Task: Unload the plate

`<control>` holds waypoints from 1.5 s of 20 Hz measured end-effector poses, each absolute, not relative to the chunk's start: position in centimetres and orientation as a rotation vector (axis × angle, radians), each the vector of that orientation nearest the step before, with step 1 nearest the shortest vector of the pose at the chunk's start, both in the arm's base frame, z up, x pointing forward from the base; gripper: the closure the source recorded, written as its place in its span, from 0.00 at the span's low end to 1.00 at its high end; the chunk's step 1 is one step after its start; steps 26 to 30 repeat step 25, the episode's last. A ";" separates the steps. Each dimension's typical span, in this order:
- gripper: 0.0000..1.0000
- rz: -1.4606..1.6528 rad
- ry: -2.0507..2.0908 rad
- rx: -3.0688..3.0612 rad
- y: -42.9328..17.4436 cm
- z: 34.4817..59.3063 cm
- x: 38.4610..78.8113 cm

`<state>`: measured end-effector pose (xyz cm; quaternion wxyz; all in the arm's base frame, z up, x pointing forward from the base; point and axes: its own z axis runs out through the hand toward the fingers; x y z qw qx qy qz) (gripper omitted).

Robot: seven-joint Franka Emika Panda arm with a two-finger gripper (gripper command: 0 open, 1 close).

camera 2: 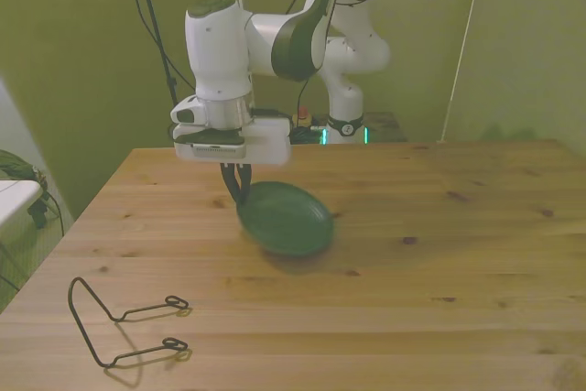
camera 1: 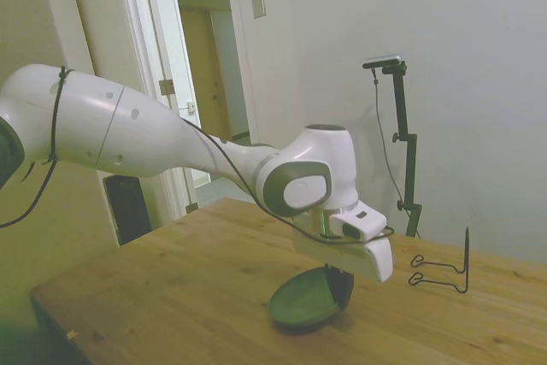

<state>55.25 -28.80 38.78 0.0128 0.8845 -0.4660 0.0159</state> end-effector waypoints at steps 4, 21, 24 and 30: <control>1.00 0.030 -1.450 2.737 -29.5 36.8 55.2; 0.00 0.082 -1.443 2.750 -30.6 40.0 55.0; 0.00 0.073 -1.447 2.763 -30.3 42.5 54.6; 0.00 0.073 -1.447 2.769 -30.0 43.8 54.5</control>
